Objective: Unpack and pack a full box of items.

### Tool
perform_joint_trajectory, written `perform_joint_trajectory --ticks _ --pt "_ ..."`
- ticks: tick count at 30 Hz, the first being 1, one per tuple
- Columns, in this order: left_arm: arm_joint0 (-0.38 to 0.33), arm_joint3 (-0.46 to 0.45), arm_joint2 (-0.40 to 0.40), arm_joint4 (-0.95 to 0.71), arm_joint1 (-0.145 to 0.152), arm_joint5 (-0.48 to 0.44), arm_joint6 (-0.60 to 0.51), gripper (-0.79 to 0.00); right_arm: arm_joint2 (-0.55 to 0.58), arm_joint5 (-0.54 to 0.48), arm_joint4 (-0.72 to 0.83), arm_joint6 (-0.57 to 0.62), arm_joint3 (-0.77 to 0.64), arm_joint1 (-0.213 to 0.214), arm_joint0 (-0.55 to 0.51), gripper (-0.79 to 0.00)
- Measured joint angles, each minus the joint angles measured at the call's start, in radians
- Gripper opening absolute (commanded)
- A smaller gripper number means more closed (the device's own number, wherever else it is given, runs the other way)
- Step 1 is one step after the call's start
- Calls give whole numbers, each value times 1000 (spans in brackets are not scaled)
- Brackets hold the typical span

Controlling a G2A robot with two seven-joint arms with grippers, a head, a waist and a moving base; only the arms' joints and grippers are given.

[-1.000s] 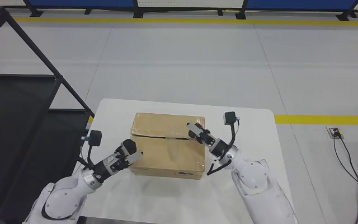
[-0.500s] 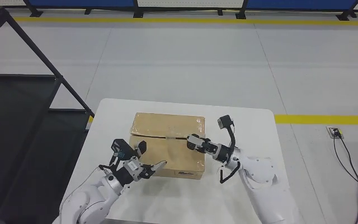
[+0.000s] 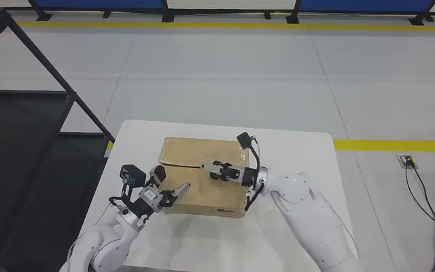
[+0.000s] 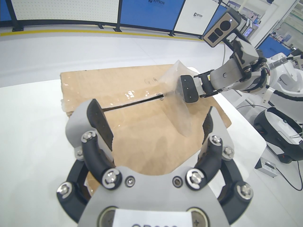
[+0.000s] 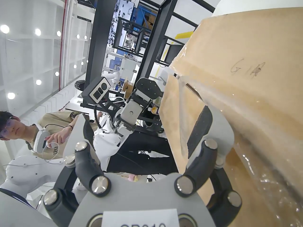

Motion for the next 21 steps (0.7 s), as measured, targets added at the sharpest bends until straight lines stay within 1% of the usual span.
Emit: perform_joint_trajectory --ticks 5,11,15,21 --pt "-7 10 -2 1 -2 6 -1 0 -11 -25 38 16 27 -3 24 0" --pt "-34 35 6 34 -7 28 16 0 -26 -19 95 -30 72 -15 54 0" --pt "-50 46 23 137 -8 10 46 0 -37 -23 131 -49 102 -23 75 0" --pt "-55 58 54 237 -10 -39 100 0 -47 -28 162 -60 134 -31 98 0"
